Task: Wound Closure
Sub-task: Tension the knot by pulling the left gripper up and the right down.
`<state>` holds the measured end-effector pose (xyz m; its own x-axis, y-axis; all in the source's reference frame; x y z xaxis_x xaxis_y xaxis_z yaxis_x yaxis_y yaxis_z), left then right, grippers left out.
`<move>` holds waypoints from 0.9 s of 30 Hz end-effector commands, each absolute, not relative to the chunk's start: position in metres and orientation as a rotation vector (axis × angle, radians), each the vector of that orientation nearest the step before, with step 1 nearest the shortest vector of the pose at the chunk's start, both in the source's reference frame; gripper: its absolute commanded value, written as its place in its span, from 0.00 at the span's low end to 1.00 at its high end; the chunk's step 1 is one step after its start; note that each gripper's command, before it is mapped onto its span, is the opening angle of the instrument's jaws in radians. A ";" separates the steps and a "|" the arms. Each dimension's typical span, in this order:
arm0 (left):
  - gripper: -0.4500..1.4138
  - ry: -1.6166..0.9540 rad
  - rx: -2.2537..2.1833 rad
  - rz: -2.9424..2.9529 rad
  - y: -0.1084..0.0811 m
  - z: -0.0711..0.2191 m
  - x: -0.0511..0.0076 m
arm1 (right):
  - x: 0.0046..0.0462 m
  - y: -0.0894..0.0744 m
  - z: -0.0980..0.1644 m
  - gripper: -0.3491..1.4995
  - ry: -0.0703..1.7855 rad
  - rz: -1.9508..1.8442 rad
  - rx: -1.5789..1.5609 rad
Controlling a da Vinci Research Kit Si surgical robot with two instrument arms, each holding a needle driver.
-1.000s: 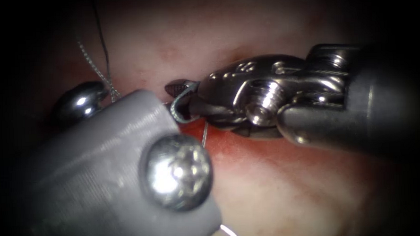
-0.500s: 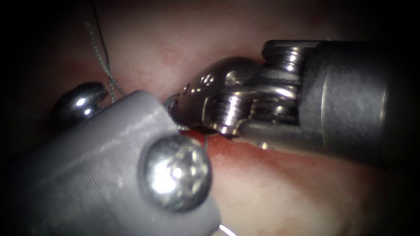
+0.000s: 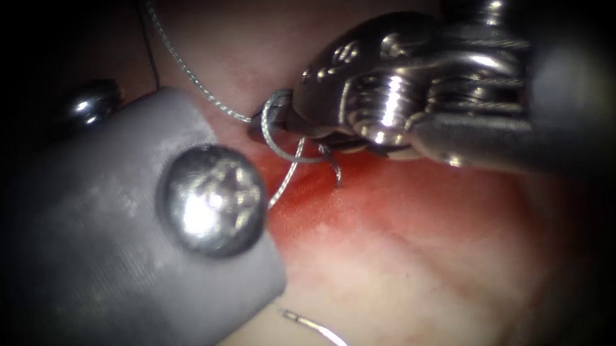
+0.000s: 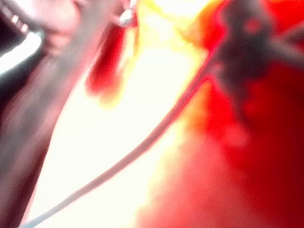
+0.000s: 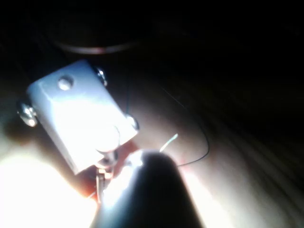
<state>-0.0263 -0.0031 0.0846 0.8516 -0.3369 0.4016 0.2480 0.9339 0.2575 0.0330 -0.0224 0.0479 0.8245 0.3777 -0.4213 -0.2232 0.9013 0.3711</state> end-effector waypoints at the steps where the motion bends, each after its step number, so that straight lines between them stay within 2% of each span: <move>1: 0.00 -0.435 0.148 -0.369 -0.001 0.084 -0.0261 | 0.0333 -0.021 0.048 0.00 0.513 0.322 0.300; 11: 0.00 -0.352 -0.012 -0.556 0.006 0.087 -0.0220 | 0.0309 -0.023 0.049 0.00 0.600 0.222 0.464; 19: 0.00 -0.272 -0.103 -0.732 0.007 0.089 -0.0235 | 0.0285 -0.025 0.050 0.00 0.604 0.057 0.632; 27: 0.00 -0.237 -0.159 -0.766 0.006 0.091 -0.0245 | 0.0286 -0.028 0.052 0.00 0.620 -0.133 0.692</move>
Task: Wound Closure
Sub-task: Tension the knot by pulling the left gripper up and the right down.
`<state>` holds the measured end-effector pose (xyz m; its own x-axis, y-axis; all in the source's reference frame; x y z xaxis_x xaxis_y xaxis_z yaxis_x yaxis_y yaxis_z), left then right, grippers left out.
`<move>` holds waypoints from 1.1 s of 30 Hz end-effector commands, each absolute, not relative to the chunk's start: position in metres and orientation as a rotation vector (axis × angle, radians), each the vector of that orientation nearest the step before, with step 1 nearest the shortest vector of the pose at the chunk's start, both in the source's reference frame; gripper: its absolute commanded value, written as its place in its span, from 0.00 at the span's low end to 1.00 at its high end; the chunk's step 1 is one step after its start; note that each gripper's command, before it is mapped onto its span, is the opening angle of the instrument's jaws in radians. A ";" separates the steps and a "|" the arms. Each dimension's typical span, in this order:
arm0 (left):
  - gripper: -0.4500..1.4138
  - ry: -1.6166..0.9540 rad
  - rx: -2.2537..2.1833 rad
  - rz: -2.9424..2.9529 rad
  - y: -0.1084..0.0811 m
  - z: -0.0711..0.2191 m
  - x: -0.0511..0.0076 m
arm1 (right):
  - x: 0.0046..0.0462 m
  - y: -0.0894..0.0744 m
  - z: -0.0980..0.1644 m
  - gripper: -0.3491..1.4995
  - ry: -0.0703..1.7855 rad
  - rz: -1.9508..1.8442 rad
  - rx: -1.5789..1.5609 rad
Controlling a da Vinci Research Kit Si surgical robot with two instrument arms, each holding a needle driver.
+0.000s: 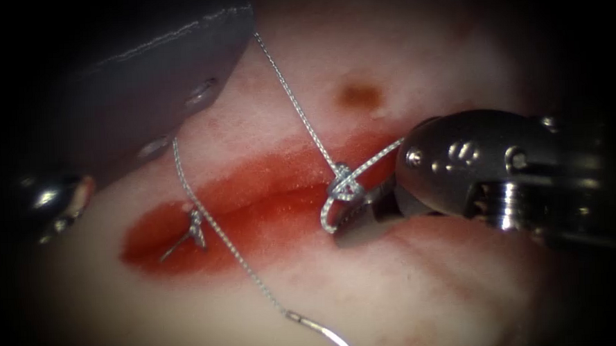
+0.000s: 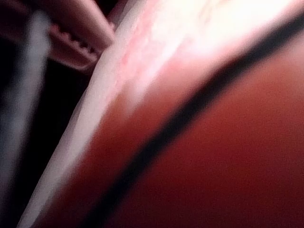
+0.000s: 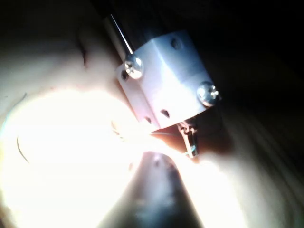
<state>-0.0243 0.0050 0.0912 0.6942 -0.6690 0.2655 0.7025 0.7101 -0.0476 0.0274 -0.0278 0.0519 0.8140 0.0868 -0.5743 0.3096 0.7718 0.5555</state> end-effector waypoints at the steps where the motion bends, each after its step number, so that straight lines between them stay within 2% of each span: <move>1: 0.00 -0.240 -0.163 -0.769 0.006 0.091 -0.0246 | 0.0286 -0.028 0.052 0.00 0.618 -0.150 0.698; 13: 0.00 -0.165 -0.297 -0.936 0.006 0.093 -0.0228 | 0.0285 -0.029 0.052 0.00 0.622 -0.323 0.726; 17: 0.00 -0.211 -0.225 -1.113 0.007 0.094 -0.0224 | 0.0284 -0.029 0.052 0.00 0.625 -0.366 0.741; 23: 0.00 -0.225 -0.181 -1.204 0.008 0.094 -0.0222 | 0.0287 -0.029 0.051 0.00 0.691 -0.672 0.681; 33: 0.00 -0.222 -0.182 -1.210 0.008 0.094 -0.0217 | 0.0297 -0.030 0.050 0.00 0.429 -1.093 0.554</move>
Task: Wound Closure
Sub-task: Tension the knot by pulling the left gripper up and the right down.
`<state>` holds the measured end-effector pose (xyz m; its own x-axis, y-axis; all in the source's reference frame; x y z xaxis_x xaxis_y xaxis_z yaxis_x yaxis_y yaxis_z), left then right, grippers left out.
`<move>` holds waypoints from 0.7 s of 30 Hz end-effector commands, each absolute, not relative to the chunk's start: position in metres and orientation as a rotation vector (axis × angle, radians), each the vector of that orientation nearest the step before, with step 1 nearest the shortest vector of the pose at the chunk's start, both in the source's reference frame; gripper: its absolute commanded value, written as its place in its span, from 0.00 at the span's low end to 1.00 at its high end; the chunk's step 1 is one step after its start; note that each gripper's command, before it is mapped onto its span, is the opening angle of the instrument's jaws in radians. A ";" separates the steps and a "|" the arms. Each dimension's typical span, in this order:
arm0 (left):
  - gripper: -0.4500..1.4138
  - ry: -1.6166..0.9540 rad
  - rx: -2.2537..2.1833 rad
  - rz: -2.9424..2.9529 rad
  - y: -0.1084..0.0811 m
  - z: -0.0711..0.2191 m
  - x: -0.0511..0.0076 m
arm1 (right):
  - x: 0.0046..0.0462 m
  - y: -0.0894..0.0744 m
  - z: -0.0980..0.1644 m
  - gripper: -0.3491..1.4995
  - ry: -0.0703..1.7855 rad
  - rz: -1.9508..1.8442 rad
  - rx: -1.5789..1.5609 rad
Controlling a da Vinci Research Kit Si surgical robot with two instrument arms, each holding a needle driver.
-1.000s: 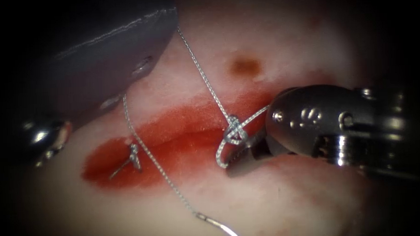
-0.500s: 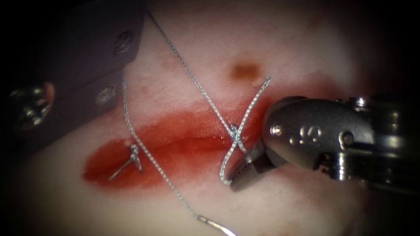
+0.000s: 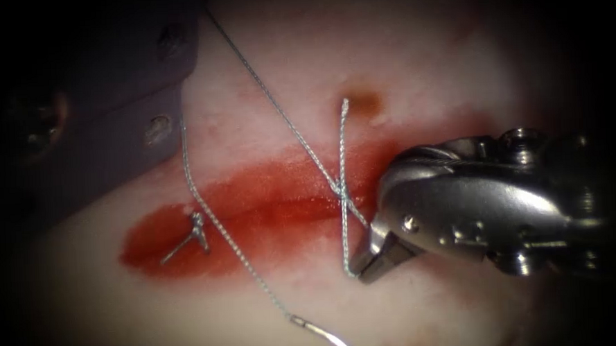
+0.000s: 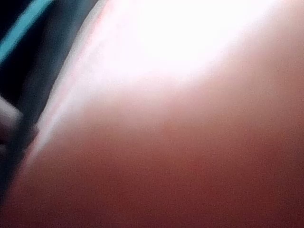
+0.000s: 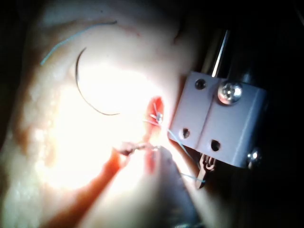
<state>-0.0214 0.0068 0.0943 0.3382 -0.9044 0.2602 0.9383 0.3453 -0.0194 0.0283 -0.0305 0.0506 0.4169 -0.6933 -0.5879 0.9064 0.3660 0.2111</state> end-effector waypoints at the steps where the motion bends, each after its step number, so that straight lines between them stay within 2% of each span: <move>1: 0.00 -0.222 -0.182 -1.217 0.008 0.094 -0.0217 | 0.0298 -0.031 0.050 0.00 0.378 -1.149 0.546; 6: 0.00 -0.217 -0.188 -1.204 0.008 0.094 -0.0217 | 0.0299 -0.031 0.049 0.00 0.186 -1.366 0.517; 15: 0.00 -0.209 -0.194 -1.183 0.008 0.094 -0.0215 | 0.0317 -0.032 0.049 0.00 0.101 -1.641 0.508; 19: 0.00 -0.205 -0.194 -1.174 0.008 0.094 -0.0214 | 0.0333 -0.033 0.048 0.00 0.007 -1.841 0.379; 21: 0.00 -0.205 -0.193 -1.170 0.008 0.094 -0.0214 | 0.0337 -0.034 0.048 0.04 -0.043 -1.937 0.380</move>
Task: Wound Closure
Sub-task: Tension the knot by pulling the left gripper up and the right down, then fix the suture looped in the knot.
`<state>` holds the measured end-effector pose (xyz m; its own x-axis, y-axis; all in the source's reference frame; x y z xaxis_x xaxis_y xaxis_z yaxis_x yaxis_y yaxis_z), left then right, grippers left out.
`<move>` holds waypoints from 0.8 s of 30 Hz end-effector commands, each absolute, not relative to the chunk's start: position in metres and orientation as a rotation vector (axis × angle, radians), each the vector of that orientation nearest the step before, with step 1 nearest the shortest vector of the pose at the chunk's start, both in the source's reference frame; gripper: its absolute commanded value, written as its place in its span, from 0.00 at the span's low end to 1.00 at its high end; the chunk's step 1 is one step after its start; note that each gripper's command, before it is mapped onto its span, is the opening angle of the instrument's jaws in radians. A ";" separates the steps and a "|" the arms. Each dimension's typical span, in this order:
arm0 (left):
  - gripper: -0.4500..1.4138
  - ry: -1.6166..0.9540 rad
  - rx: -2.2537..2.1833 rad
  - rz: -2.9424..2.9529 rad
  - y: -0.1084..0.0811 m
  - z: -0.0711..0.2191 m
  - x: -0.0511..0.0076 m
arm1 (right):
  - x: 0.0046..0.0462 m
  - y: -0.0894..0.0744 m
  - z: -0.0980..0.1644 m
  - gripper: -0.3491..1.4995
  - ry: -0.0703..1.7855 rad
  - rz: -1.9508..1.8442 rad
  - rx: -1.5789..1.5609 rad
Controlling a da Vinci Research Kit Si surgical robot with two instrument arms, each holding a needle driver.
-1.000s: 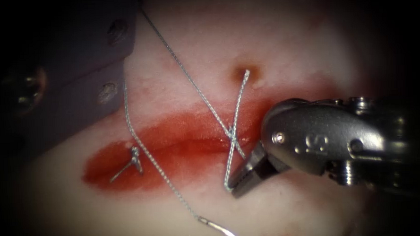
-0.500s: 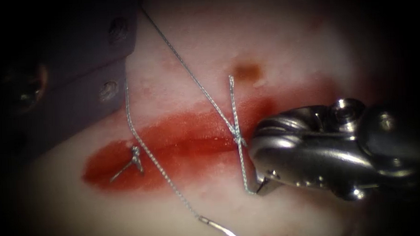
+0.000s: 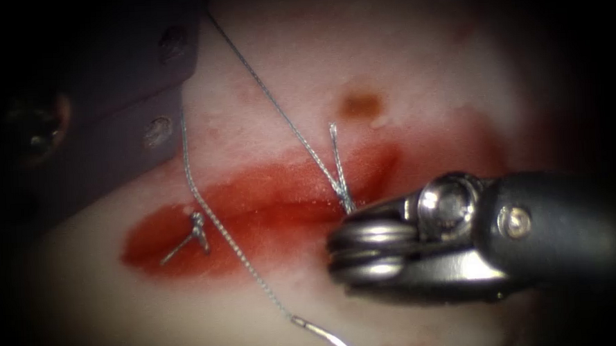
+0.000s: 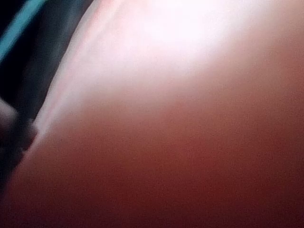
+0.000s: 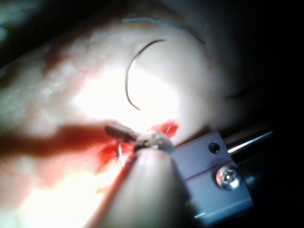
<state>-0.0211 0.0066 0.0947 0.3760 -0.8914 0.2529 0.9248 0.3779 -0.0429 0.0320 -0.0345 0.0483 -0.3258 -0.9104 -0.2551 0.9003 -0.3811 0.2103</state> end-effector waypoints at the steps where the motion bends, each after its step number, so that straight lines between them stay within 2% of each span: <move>1: 0.00 -0.207 -0.191 -1.171 0.008 0.094 -0.0214 | 0.0338 -0.034 0.047 0.06 -0.059 -1.979 0.377; 2: 0.00 -0.206 -0.192 -1.166 0.008 0.094 -0.0214 | 0.0337 -0.034 0.047 0.11 -0.069 -2.008 0.380; 4: 0.00 -0.207 -0.191 -1.162 0.008 0.094 -0.0215 | 0.0338 -0.035 0.047 0.40 -0.061 -2.042 0.381; 5: 0.00 -0.209 -0.188 -1.163 0.008 0.094 -0.0215 | 0.0339 -0.035 0.047 0.47 -0.061 -2.042 0.369; 6: 0.00 -0.208 -0.189 -1.163 0.008 0.094 -0.0215 | 0.0339 -0.035 0.047 0.45 -0.056 -1.963 0.349; 8: 0.00 -0.214 -0.181 -1.163 0.007 0.094 -0.0215 | 0.0339 -0.034 0.046 0.51 -0.040 -1.690 0.303; 9: 0.00 -0.215 -0.179 -1.164 0.007 0.094 -0.0215 | 0.0338 -0.033 0.046 0.38 -0.032 -1.587 0.282; 11: 0.00 -0.216 -0.173 -1.165 0.007 0.094 -0.0216 | 0.0336 -0.032 0.045 0.30 -0.004 -1.445 0.272; 12: 0.00 -0.217 -0.172 -1.160 0.007 0.094 -0.0217 | 0.0336 -0.031 0.044 0.17 -0.001 -1.367 0.272; 13: 0.00 -0.218 -0.169 -1.161 0.007 0.094 -0.0218 | 0.0335 -0.030 0.044 0.20 0.000 -1.302 0.276; 14: 0.00 -0.219 -0.168 -1.156 0.007 0.094 -0.0218 | 0.0334 -0.030 0.044 0.37 -0.004 -1.221 0.278; 15: 0.00 -0.220 -0.165 -1.157 0.007 0.094 -0.0219 | 0.0332 -0.029 0.043 0.43 -0.016 -1.082 0.279; 18: 0.00 -0.220 -0.158 -1.153 0.007 0.094 -0.0220 | 0.0321 -0.028 0.042 0.47 -0.012 -0.954 0.278; 20: 0.00 -0.221 -0.156 -1.154 0.007 0.094 -0.0221 | 0.0309 -0.028 0.042 0.35 0.082 -0.784 0.246; 21: 0.00 -0.221 -0.156 -1.155 0.007 0.094 -0.0221 | 0.0299 -0.028 0.041 0.42 0.167 -0.537 0.248; 22: 0.00 -0.222 -0.154 -1.155 0.007 0.094 -0.0221 | 0.0292 -0.028 0.041 0.42 0.233 -0.341 0.271; 23: 0.00 -0.224 -0.152 -1.149 0.007 0.094 -0.0221 | 0.0285 -0.028 0.041 0.26 0.294 -0.173 0.314; 24: 0.00 -0.224 -0.152 -1.149 0.007 0.094 -0.0221 | 0.0277 -0.028 0.041 0.05 0.369 -0.065 0.360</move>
<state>-0.0218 0.0054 0.0941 0.3925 -0.8861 0.2464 0.9146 0.4043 -0.0029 0.0269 -0.0290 0.0408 0.9251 0.0256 -0.3789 0.1161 0.9309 0.3464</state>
